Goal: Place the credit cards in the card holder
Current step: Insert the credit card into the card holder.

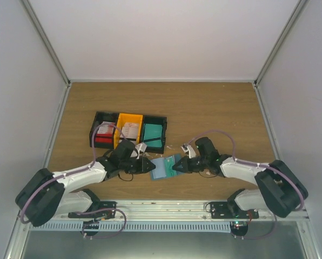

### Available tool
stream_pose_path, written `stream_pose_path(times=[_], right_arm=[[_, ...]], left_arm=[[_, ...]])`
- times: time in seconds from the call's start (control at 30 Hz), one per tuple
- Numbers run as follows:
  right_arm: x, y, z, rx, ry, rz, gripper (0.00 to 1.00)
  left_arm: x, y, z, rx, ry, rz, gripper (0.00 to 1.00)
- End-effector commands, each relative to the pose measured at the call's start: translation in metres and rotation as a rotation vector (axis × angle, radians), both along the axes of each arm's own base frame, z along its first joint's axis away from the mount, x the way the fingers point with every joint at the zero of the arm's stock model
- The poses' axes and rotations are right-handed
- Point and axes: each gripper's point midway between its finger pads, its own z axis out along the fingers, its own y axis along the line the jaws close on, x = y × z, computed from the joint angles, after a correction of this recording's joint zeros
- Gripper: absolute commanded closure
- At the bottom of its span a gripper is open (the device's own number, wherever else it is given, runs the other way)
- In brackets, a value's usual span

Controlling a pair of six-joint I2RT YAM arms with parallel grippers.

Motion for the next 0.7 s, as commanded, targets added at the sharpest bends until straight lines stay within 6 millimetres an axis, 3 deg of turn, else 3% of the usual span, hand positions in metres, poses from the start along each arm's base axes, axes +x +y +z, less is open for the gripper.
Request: stream_pose_path(times=[0.0,0.3,0.67], right_arm=[[0.01,0.007,-0.003,0.022,-0.025,0.014,1.0],[0.016,0.012,-0.013,0.019,0.027,-0.002,0.99],[0.024,0.004,-0.033,-0.079,0.089,-0.072,0.99]], left_arm=[[0.01,-0.009,-0.004,-0.005,-0.047,0.018,0.76],[0.005,0.001,-0.036,0.069,0.015,0.052,0.79],[0.001,0.002,-0.049,0.098,0.052,0.041,0.88]])
